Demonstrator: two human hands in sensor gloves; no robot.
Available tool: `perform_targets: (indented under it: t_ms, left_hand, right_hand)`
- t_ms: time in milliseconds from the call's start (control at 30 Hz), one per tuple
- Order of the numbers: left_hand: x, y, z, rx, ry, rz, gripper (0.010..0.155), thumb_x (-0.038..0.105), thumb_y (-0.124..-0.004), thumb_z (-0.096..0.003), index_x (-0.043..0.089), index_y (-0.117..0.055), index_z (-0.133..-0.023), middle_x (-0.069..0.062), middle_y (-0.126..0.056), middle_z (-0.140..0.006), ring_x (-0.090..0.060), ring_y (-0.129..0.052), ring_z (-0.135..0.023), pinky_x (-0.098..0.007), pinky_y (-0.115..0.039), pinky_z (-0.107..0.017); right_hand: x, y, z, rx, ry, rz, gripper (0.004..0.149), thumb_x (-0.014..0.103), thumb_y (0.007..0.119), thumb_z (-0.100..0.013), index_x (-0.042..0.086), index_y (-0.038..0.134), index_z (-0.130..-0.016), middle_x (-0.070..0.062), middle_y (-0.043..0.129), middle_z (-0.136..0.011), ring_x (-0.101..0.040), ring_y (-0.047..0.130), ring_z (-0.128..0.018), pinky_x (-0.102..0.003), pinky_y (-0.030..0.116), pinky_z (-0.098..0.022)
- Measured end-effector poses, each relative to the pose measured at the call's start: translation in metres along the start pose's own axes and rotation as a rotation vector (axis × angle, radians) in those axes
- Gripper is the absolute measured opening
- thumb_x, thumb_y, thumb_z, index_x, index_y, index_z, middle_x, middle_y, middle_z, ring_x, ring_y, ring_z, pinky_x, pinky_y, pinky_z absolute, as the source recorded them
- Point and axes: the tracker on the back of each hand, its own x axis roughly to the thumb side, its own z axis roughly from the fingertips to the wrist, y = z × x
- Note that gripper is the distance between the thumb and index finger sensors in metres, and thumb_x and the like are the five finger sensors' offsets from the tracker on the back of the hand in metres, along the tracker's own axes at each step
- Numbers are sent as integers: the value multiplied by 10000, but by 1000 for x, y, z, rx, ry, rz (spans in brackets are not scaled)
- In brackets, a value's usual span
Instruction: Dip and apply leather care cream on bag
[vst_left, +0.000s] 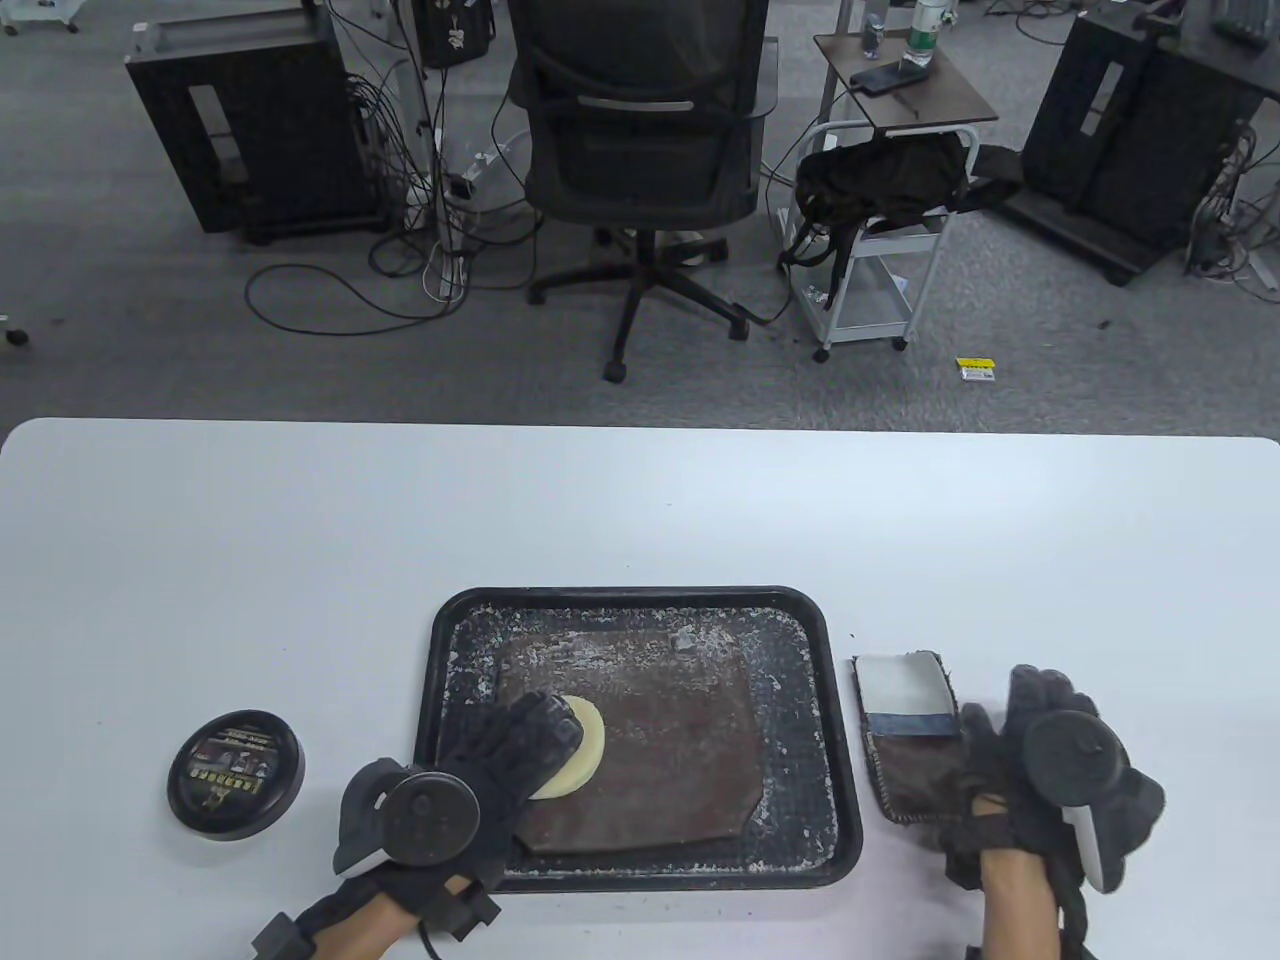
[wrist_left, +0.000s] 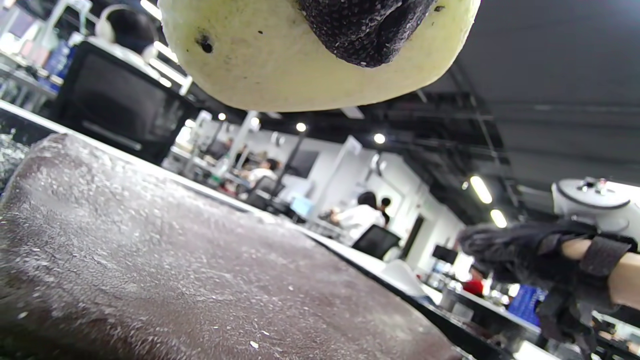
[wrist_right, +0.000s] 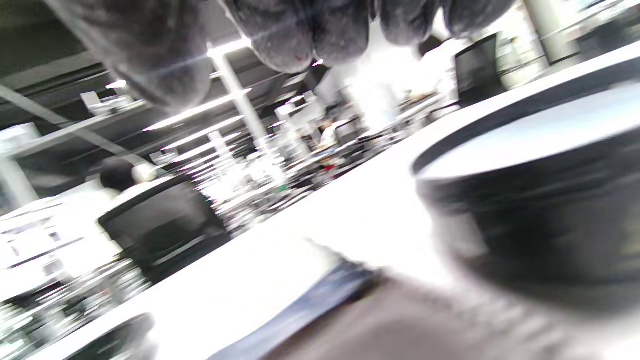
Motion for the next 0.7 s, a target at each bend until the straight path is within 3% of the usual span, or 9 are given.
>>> perform_targets:
  t_ms: [133,233,333,567,700]
  left_hand:
    - [-1,0,0,-1,9,-2,596,274,-776,-410,364,-610,-976,63,-607,-1089,-225,-628,-1040,-429,-558,-772]
    - [-1,0,0,-1,19,0,597,273,-777,-411,364,-609,-976,63,-606,-1090,-228,-627,-1040,-430,-557,-772]
    - [-2,1,0,-3,24,5,597,275,-777,-412,364,-607,-977,63,-606,-1090,-225,-626,-1041,-430,-557,-772]
    - [-3,1,-1,-11,27,4,597,277,-777,-413,365,-606,-978,63,-605,-1091,-225,-625,-1042,-430,-556,-773]
    - [-3,0,-1,-18,26,4,599,276,-778,-413,364,-604,-978,62,-603,-1092,-227,-624,-1042,-430,-555,-774]
  right_hand:
    - [47,22,14,191,-266,-22,710,410,892,-388,97,721,-1002,-178,657,-1054,-504,622,-964,-704,523,-666]
    - [77,44,30,493,-450,52,792,480,906,-361,119,672,-1027,-157,618,-1081,-486,573,-1001,-736,446,-679]
    - [99,65,45,638,-565,67,858,499,933,-334,111,642,-1042,-169,571,-1098,-493,516,-1018,-762,385,-670]
    - [131,105,78,821,-734,361,1039,551,941,-296,125,459,-1112,-204,296,-1149,-536,284,-1034,-785,257,-660]
    - [136,120,87,860,-750,468,1034,539,935,-299,126,431,-1102,-220,294,-1132,-533,309,-1026,-760,321,-681]
